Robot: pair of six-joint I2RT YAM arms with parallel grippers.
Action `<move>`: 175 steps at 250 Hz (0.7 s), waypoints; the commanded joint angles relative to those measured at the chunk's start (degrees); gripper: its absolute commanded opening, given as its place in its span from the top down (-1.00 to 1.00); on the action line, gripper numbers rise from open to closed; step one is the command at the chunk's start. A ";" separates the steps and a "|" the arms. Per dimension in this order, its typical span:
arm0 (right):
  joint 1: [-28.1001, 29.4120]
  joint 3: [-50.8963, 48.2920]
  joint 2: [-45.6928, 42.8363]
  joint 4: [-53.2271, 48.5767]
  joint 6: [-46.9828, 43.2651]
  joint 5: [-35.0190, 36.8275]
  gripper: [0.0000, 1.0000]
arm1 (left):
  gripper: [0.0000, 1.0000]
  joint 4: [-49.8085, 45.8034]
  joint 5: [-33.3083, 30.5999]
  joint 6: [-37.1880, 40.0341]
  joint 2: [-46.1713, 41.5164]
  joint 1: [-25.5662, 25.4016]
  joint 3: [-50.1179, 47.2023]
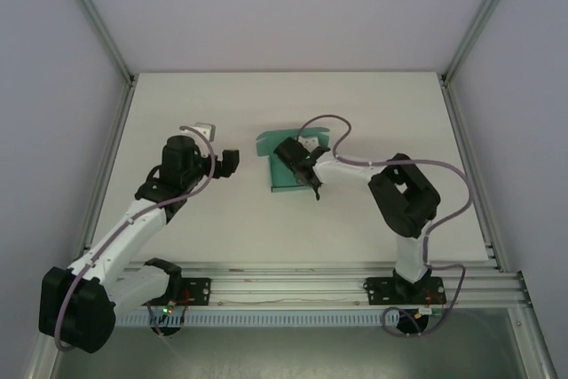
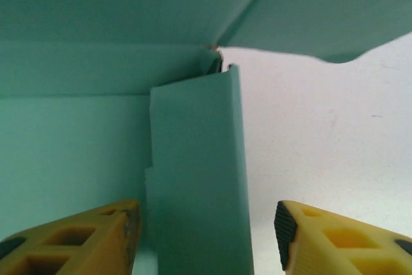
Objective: Assemble paper box
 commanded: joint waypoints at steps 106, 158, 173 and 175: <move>-6.51 -17.12 -18.53 17.95 -7.79 -20.27 -0.82 | -1.00 -3.66 6.38 4.53 13.03 -2.15 8.62; -8.88 -12.87 -9.69 17.12 -8.29 -21.93 -0.60 | -1.00 -2.62 6.89 5.37 17.01 -2.42 9.76; -9.71 -12.02 -8.10 17.09 -7.87 -22.53 -0.53 | -1.00 -2.88 6.94 5.49 17.96 -2.50 10.17; -9.82 -11.95 -7.87 17.19 -7.87 -22.58 -0.52 | -1.00 -2.89 6.94 5.52 18.08 -2.50 10.15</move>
